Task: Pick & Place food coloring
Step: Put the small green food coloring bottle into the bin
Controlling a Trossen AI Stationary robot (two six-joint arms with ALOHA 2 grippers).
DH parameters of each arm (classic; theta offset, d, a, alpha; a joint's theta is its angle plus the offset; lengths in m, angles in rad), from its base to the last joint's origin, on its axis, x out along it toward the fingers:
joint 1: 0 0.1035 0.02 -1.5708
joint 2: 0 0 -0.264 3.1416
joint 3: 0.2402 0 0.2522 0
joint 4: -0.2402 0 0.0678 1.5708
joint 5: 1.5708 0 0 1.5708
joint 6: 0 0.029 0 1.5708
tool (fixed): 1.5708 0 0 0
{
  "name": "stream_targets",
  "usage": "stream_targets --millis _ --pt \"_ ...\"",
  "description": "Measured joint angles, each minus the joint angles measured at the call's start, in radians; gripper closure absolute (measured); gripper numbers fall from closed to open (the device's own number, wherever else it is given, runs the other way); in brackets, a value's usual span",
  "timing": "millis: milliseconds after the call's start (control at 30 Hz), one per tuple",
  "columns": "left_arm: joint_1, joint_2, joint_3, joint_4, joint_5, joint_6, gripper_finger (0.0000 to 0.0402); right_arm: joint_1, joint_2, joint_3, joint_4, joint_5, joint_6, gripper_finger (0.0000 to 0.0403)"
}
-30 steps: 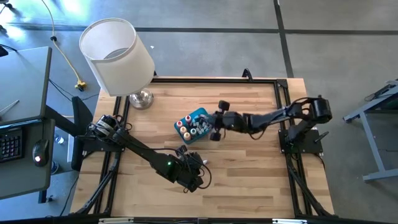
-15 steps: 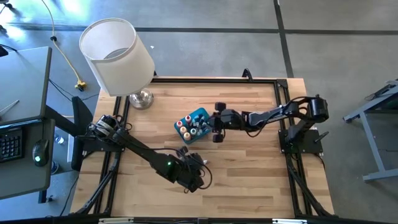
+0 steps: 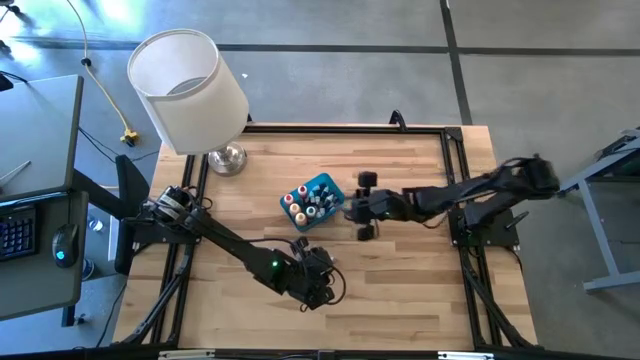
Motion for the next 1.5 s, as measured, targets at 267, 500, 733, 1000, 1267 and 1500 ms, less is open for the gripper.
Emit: stream_targets --millis 267,500,733,1000,1267,1500 --pt "0.060 0.000 0.000 -0.008 0.141 -0.046 0.0250 0.102 -0.277 0.000 -0.323 -0.084 0.227 0.0268" --pt "0.113 0.040 0.003 0.004 0.231 -0.124 0.0250 0.146 -0.447 0.000 -0.426 -0.070 0.171 0.0268" --pt "0.122 0.079 -0.002 -0.025 0.332 -0.125 0.0250 0.143 -0.564 0.000 -0.411 0.020 0.061 0.0268" --pt "0.123 0.106 0.003 -0.027 0.344 -0.140 0.0250 0.143 -0.604 0.000 -0.394 0.062 0.013 0.0268" --pt "0.123 0.108 -0.001 -0.046 0.326 -0.148 0.0250 0.143 -0.603 0.000 -0.374 0.059 0.010 0.0268" --pt "0.123 0.108 0.000 -0.045 0.319 -0.155 0.0250 0.143 -0.602 0.000 -0.366 0.058 0.011 0.0268"
